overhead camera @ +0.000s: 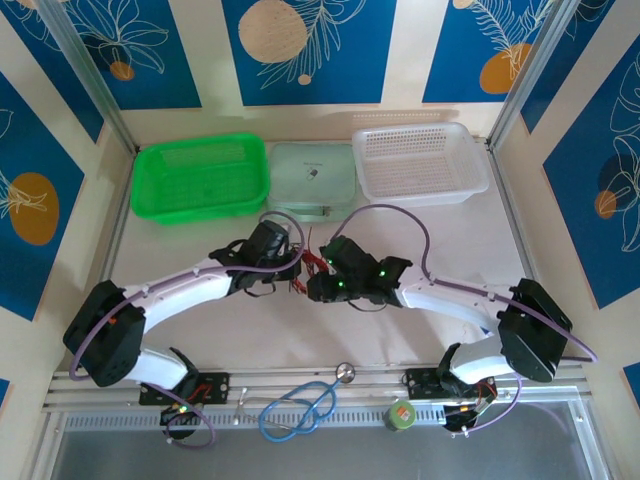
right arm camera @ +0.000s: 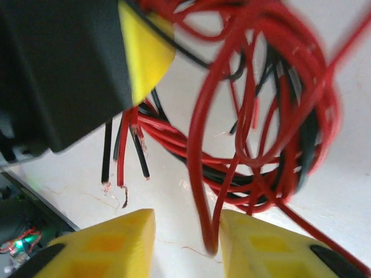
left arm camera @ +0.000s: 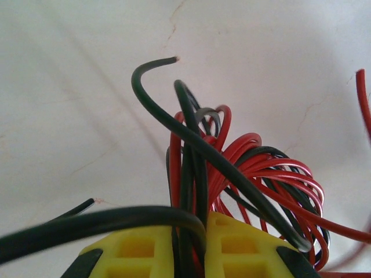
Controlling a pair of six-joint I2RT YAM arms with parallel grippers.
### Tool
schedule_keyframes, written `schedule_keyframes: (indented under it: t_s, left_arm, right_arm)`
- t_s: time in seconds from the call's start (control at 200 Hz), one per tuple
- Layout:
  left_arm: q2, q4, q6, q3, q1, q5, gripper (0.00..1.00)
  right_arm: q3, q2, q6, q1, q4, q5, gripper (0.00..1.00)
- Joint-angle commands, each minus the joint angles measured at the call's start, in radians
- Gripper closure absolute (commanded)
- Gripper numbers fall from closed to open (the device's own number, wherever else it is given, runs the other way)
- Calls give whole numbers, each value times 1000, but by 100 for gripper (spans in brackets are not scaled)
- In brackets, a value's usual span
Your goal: Untangle the cables
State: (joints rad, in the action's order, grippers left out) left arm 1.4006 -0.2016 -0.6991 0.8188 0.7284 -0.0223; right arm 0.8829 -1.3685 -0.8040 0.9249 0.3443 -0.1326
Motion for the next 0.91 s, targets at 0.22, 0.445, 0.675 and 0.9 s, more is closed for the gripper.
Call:
schedule_keyframes:
  t_s: [0.22,0.445,0.675,0.9]
  left_arm:
    - [-144,31,226,-15,-7,-71,100]
    - [-179,8,403,31,-8,-327,100]
    - [-210,-32,458,63,-7,-428,100]
    - [-206,13,437,61,-7,-478,100]
  right_arm:
    - [169,157,212,-233,363,291,27]
    - [136,147,538,-291,284,352,25]
    - [41,135,643,-336,46,533,27]
    - [27,92,632,-277,-11,603,37]
